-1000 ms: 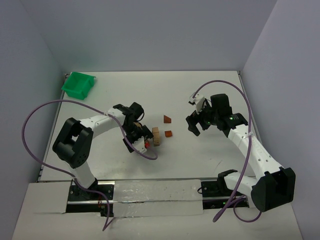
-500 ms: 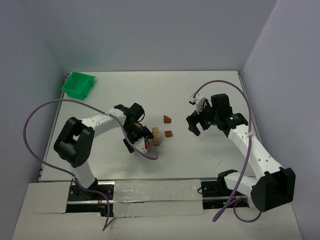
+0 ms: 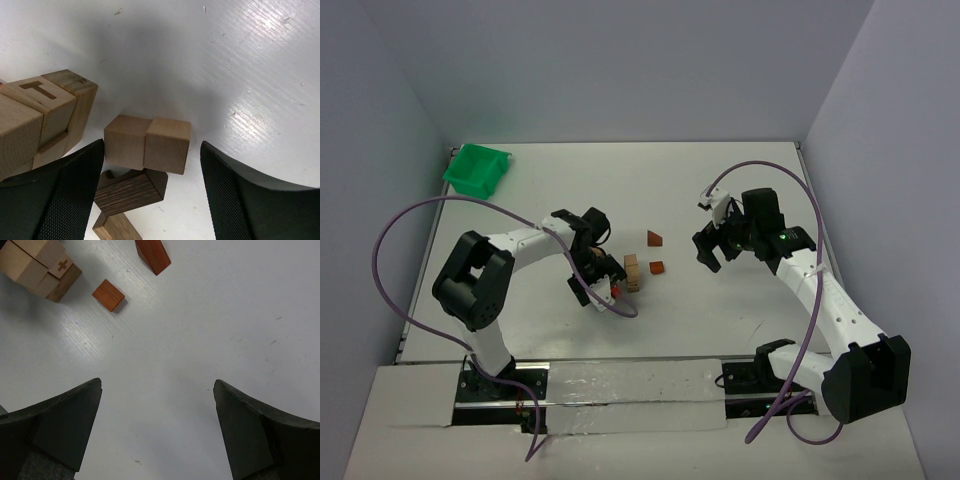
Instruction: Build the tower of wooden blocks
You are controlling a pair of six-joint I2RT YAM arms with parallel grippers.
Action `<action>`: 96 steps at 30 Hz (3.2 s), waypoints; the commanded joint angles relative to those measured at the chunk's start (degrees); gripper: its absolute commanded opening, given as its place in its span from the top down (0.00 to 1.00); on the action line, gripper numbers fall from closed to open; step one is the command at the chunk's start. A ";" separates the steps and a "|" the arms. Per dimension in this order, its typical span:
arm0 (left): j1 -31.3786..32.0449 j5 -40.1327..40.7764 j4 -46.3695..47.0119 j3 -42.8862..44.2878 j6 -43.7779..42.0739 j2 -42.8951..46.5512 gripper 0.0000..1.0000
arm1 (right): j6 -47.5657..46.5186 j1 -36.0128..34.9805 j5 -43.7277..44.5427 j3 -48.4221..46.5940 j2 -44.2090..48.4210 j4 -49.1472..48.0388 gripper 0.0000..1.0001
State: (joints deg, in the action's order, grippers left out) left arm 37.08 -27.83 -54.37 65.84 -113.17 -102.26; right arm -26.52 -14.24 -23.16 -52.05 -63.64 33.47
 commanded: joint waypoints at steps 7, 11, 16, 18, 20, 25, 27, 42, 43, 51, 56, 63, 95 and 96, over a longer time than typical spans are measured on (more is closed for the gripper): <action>0.51 -0.88 -2.14 0.80 -24.49 0.35 0.30 | -0.48 0.35 0.02 0.34 -0.26 -0.60 0.00; 0.45 -0.82 -2.23 -0.41 -24.82 1.25 0.32 | -0.46 0.35 -0.12 0.36 -0.26 -0.60 0.00; 0.45 -0.21 -2.41 -1.74 -24.32 2.21 0.47 | -0.46 0.35 -0.05 0.37 -0.18 -0.60 0.00; 0.49 -0.24 -2.67 -2.20 -23.68 2.67 0.51 | -0.46 0.40 -0.13 0.41 -0.08 -0.60 0.00; 0.52 -0.44 -3.42 -2.67 -22.68 3.97 0.56 | -0.38 0.37 -0.21 0.45 -0.08 -0.68 0.00; 0.54 -1.14 -6.88 -3.70 -20.44 8.73 0.61 | 0.29 0.35 -0.80 0.28 0.05 -0.87 0.00; 0.62 -2.15 -8.89 -3.48 -18.16 10.25 0.64 | 0.53 0.38 -1.04 0.22 0.32 -0.89 0.00; 0.66 -6.72 -16.41 8.11 8.73 17.82 0.87 | 2.24 0.35 -1.29 1.43 2.63 -1.28 0.00; 0.70 -6.65 -16.74 9.87 11.22 17.40 0.86 | 2.37 0.35 -1.22 1.65 2.69 -1.41 0.00; 1.45 -7.28 -16.45 19.52 24.98 13.10 0.99 | 4.30 0.44 0.75 2.69 2.56 -2.84 0.00; 2.71 -5.93 -16.67 24.10 31.10 9.25 1.00 | 4.50 0.47 1.81 3.04 2.26 -3.15 0.00; 6.09 -1.17 -13.58 30.30 44.63 4.15 1.00 | 5.47 1.01 4.23 3.83 1.23 -4.37 0.00; 10.82 17.12 3.84 24.79 80.72 2.53 1.00 | 10.30 6.86 6.04 8.01 3.13 -11.71 0.00; 10.82 17.31 4.08 24.58 80.93 2.56 1.00 | 10.35 6.80 6.02 8.01 2.97 -11.82 0.00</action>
State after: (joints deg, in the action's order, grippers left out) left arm 47.45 -12.10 -53.38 90.94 -35.25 -100.20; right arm -17.44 -7.84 -16.99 -44.45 -61.23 25.15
